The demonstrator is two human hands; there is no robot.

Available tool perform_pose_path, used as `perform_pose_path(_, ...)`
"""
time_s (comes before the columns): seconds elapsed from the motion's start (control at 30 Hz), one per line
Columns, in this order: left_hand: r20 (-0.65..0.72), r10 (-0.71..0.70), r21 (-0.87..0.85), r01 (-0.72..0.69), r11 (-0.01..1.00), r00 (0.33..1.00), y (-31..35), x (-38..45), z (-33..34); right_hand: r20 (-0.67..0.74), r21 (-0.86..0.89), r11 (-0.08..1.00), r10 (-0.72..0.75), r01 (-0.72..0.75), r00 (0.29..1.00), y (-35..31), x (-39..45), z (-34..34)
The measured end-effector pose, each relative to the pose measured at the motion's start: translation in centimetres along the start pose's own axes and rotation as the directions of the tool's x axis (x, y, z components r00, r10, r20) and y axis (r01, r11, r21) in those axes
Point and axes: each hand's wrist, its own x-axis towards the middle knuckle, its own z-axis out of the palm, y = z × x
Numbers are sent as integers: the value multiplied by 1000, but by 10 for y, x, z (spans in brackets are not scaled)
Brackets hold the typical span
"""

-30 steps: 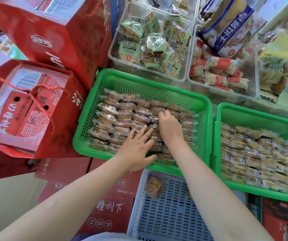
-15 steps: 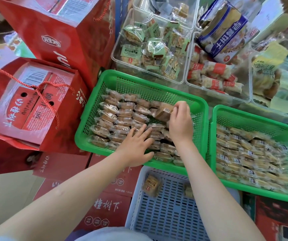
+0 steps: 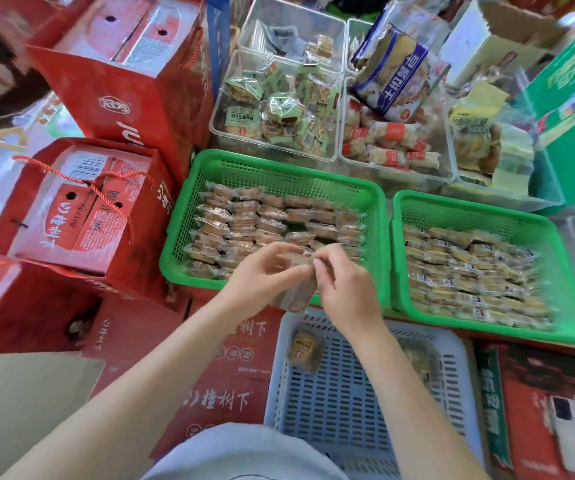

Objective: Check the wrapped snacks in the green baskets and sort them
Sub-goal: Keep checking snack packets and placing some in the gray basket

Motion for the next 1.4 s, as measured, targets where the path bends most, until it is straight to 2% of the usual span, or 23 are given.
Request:
perform_pose_path(0.07,-5,-33,54,33,998,999,-1,-16,2,12,41,999,30,-30,999,-10,-11,-2)
perform_pose_path(0.17,20,-82,-35,83,996,996,-3,-40,1,29,127,988,88,-91,996,-19,-25,-11)
perform_pose_path(0.3,129,-145,-102,158,982,981,-5,-62,-6,204,273,922,223,-274,953,-32,-45,-23)
perform_pose_path(0.4,196,-177,-184,213,960,965,-6,-74,-7,290,470,766,334,-437,897,-39,-54,-29)
perform_pose_path(0.53,283,-159,-226,227,947,946,-11,-92,-4,304,670,542,424,-508,853,-49,-66,-32)
perform_pose_path(0.67,231,-141,-273,204,940,963,-15,-105,-4,349,735,391,482,-554,804,-54,-84,-32)
perform_pose_path(0.8,207,-133,-304,193,933,969,-12,-115,-6,430,653,438,457,-618,779,-57,-99,-35)
perform_pose_path(0.97,271,-138,-261,211,942,953,-8,-124,-3,382,687,419,487,-594,785,-69,-102,-37)
perform_pose_path(1.1,344,-144,-237,234,943,928,-5,-127,-4,365,649,477,489,-593,792,-73,-106,-34)
perform_pose_path(1.17,316,-124,-344,235,909,941,-7,-127,-9,363,671,446,498,-592,787,-70,-107,-35)
perform_pose_path(1.27,258,-73,-561,211,800,963,-12,-126,-18,420,728,343,462,-594,781,-64,-111,-38)
perform_pose_path(1.33,247,-40,-635,193,748,968,-15,-126,-20,414,757,312,450,-574,791,-66,-113,-37)
perform_pose_path(1.4,259,-21,-655,191,731,966,-16,-126,-18,362,774,325,475,-543,802,-70,-113,-36)
